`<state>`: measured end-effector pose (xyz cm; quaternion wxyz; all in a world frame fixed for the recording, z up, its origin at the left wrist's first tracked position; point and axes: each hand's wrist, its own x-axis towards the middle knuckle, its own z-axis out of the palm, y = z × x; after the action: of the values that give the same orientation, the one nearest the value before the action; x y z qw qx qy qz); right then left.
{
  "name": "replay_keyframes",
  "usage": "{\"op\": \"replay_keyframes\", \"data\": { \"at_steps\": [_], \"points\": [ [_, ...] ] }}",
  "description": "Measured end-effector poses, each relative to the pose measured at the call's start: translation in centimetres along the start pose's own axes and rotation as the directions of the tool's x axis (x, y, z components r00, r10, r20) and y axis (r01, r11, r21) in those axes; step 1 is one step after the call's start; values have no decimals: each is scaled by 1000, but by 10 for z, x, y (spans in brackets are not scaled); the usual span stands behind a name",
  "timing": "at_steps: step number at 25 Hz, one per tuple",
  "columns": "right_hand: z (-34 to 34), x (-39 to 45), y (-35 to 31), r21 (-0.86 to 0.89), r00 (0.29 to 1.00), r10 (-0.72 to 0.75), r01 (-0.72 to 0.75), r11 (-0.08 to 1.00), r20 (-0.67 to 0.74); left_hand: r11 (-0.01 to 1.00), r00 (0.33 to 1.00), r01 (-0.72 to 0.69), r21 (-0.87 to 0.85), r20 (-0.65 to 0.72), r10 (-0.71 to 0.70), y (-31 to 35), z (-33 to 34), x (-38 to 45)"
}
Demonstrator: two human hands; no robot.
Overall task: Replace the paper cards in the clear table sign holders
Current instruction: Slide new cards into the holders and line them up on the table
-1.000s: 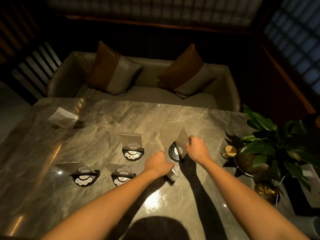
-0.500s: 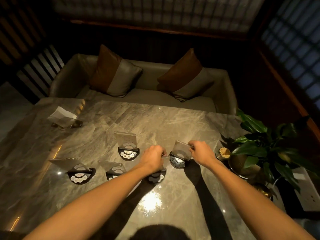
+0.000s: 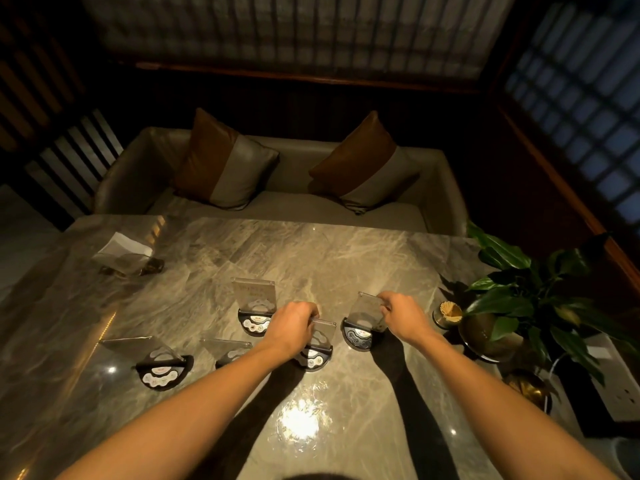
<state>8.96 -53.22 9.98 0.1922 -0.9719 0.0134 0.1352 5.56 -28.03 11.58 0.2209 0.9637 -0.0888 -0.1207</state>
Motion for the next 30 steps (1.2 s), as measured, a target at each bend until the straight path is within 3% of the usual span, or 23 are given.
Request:
{"op": "replay_keyframes", "data": {
  "at_steps": [4,8,12,19,30],
  "points": [
    [-12,2,5,40,999,-42,42,998,-5,1000,1000,-31,-1,-6,31,2,-13,14],
    [-68,21,20,57,996,-92,93,994,-18,998,994,-70,6,-87,70,29,-32,51],
    [-139,53,41,28,981,-133,138,990,-139,994,986,-103,20,-127,105,80,-46,112],
    [-229,134,138,3,975,-142,145,989,-171,996,980,-92,-16,-181,88,179,-32,238],
    [-250,227,299,76,991,-41,51,996,-128,992,984,-119,-49,-137,112,277,46,381]
  ]
}}
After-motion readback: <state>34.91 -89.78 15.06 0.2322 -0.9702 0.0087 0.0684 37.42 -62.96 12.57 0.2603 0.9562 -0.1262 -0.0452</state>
